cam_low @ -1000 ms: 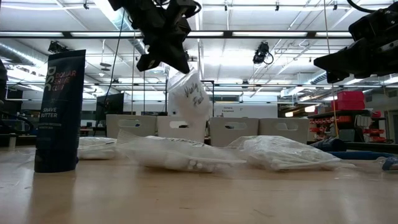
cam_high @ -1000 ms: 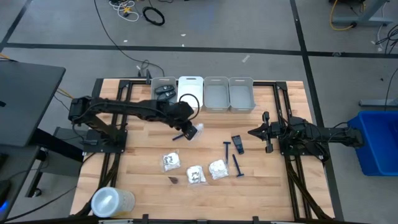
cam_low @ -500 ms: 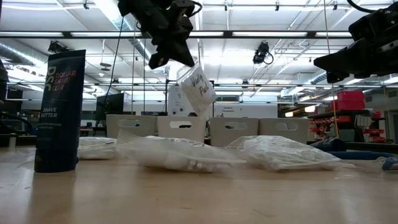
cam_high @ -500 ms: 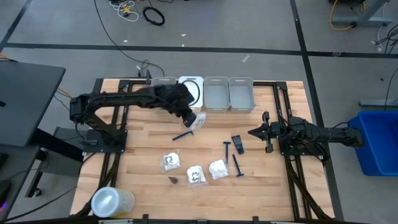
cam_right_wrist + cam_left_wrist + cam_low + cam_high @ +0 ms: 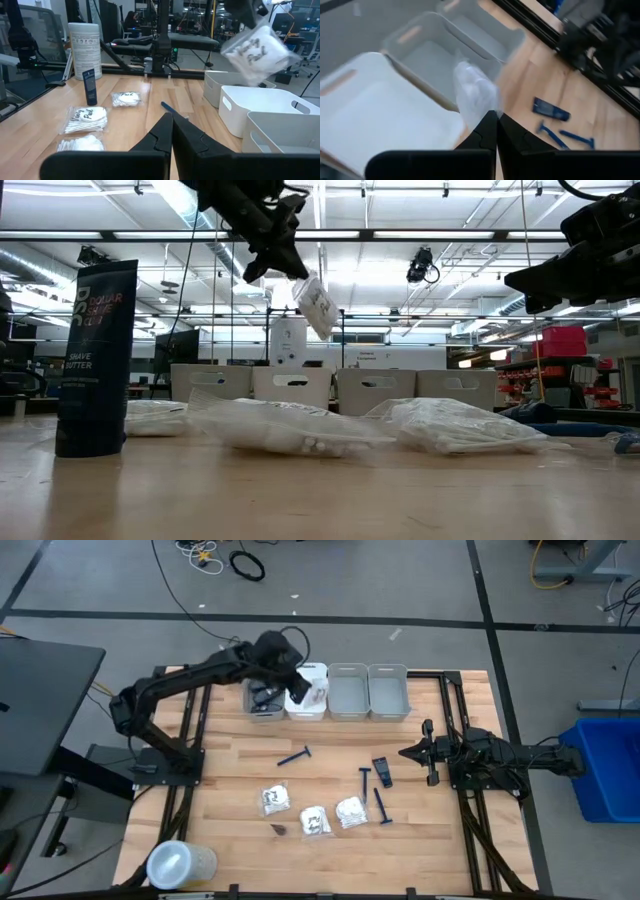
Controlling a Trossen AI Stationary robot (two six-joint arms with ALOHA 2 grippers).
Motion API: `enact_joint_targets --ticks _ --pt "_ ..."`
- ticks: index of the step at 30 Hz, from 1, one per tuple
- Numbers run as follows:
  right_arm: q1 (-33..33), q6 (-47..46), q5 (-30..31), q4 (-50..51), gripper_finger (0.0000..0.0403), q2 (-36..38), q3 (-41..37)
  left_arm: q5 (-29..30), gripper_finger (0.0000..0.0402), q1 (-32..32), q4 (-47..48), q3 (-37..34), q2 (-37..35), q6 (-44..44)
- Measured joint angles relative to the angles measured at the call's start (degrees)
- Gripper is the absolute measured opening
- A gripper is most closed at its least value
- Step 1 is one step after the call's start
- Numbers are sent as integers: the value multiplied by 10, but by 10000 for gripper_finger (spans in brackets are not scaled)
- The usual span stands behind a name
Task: Pick & Place Travel size toiletries
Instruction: Put the white cotton pack into the white bin
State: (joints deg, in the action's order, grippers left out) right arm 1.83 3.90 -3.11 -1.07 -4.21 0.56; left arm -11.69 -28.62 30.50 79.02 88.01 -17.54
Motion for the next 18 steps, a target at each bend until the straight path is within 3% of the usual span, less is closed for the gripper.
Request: enact_joint_targets --ticks 18 --pt "0 0 0 0 14 0 0 25 4 -64 -5 -16 1 -26"
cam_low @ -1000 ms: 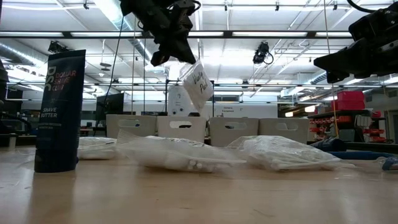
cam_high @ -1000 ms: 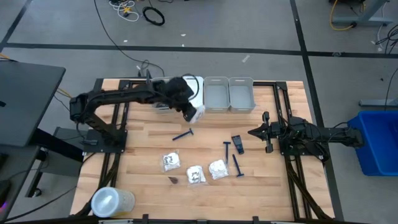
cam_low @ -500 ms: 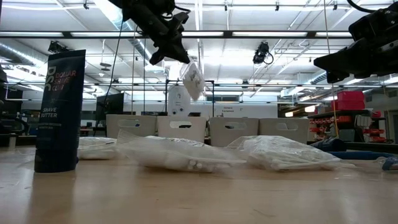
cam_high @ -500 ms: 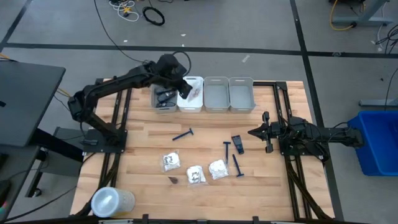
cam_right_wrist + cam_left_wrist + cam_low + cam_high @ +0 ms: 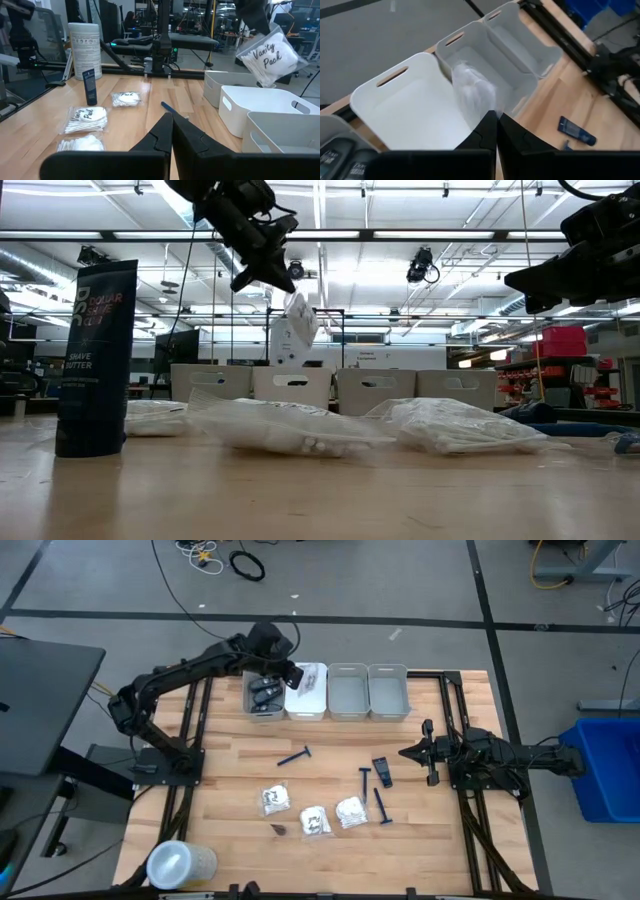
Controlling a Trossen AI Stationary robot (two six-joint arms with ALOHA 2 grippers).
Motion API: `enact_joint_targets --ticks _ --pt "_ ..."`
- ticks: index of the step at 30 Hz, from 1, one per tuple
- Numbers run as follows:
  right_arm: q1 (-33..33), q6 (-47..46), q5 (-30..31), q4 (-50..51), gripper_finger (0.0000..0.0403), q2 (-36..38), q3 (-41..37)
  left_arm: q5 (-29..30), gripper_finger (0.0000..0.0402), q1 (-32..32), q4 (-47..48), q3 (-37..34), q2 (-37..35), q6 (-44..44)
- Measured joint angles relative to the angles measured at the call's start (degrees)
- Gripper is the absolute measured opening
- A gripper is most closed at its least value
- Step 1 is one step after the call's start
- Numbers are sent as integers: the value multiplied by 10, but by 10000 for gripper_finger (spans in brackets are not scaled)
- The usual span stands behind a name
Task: Pick & Place Travel size toiletries
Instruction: Put the white cotton pack into the white bin
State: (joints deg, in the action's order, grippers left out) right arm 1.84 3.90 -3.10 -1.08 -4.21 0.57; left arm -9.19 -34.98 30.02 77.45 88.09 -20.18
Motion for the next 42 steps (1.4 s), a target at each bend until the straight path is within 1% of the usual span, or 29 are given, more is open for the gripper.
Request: enact_joint_targets --ticks 4,6,15,23,31,42 --pt "0 0 0 0 14 0 0 17 3 -1 0 -15 2 -1" --pt "0 0 0 0 13 0 0 26 3 -1 -15 -25 2 -5" --pt "0 0 0 0 14 0 0 33 4 -1 -46 -66 10 -32" --pt "0 0 -1 0 13 0 0 16 5 -1 -67 -76 51 -45" --pt "0 0 0 0 14 0 0 -29 5 2 -114 -76 89 -75" --pt "0 0 0 0 14 0 0 -53 4 9 -115 -75 114 -92"
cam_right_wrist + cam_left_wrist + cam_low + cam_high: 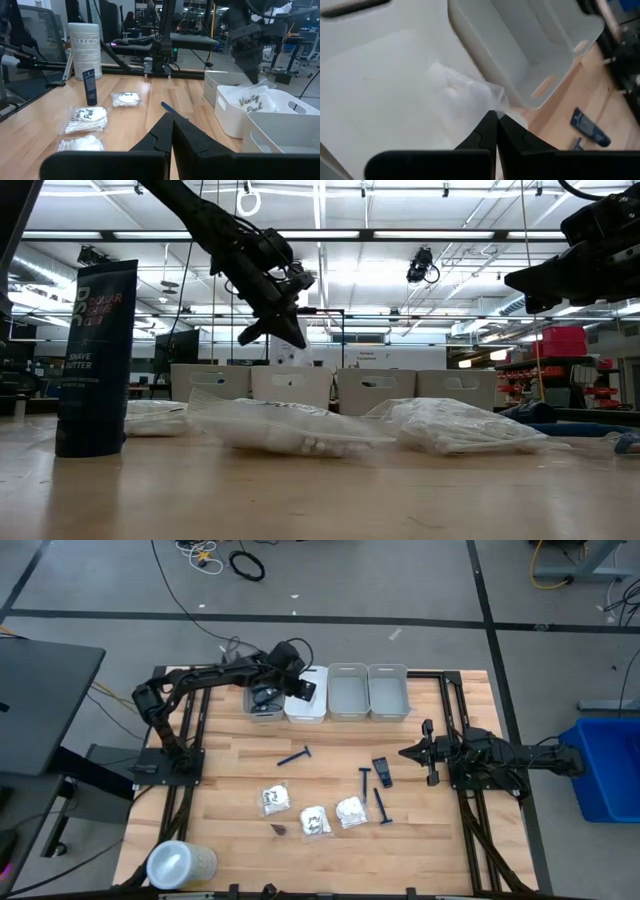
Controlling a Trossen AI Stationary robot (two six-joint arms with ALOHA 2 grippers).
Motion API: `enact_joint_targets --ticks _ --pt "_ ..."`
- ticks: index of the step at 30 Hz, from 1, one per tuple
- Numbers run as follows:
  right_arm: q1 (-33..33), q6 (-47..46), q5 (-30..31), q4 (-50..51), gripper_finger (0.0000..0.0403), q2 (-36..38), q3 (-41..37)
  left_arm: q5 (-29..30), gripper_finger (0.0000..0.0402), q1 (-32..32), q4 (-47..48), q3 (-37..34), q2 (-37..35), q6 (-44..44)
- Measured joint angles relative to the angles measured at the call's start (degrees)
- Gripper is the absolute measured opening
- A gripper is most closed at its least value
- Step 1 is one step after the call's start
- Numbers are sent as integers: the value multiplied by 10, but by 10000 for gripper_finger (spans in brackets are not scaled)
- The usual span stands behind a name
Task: Pick & Place Travel size toiletries
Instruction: Put the white cotton pack into the white bin
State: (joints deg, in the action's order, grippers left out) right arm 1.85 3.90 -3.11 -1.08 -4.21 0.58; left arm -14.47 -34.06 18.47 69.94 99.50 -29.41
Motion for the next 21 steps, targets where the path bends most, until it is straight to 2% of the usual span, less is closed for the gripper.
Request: enact_joint_targets --ticks 17,21 --pt "0 0 0 0 14 0 0 2 11 0 1 0 0 10" --pt "0 0 0 0 14 0 0 4 33 0 1 0 0 8"
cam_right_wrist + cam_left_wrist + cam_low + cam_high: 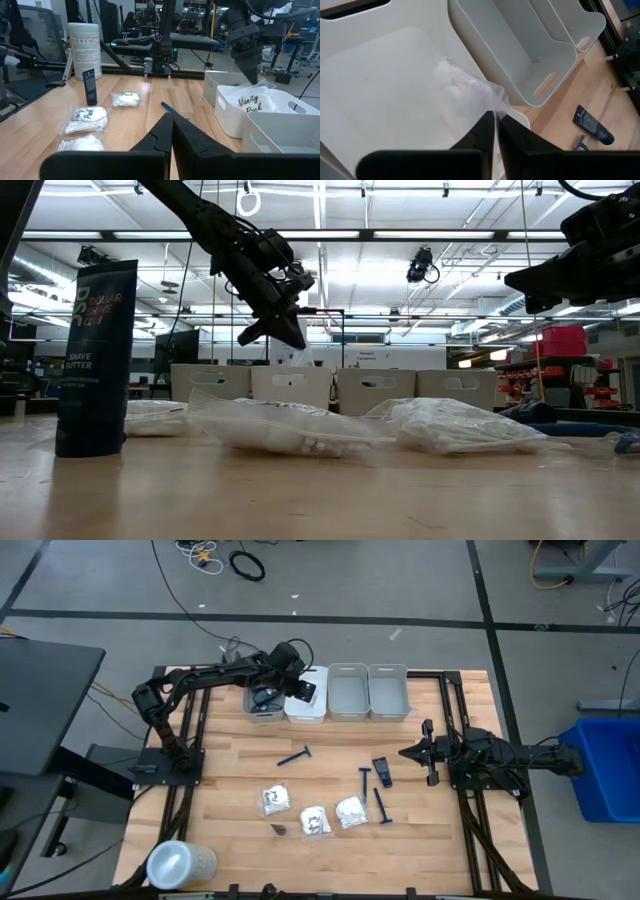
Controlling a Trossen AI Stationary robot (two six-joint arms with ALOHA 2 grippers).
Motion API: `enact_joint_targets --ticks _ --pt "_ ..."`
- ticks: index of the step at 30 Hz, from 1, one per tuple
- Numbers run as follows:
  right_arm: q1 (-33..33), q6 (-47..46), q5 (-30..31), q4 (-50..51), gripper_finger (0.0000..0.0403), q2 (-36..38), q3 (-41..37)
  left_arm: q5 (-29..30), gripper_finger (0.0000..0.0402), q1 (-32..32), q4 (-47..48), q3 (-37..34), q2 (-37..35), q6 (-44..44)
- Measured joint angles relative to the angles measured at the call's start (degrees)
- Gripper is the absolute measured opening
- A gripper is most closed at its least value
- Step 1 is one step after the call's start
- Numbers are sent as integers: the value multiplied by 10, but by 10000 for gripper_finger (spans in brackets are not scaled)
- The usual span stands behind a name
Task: Pick & Place Travel size toiletries
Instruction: Put the white cotton pack into the white bin
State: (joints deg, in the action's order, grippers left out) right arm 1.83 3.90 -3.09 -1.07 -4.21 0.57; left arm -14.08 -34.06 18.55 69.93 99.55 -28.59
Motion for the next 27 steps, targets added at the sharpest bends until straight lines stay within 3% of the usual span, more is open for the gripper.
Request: enact_joint_targets --ticks 13,27 --pt "0 0 0 0 13 0 0 29 171 0 0 0 0 -5" --pt "0 0 0 0 14 0 0 55 192 -22 39 26 -1 48"
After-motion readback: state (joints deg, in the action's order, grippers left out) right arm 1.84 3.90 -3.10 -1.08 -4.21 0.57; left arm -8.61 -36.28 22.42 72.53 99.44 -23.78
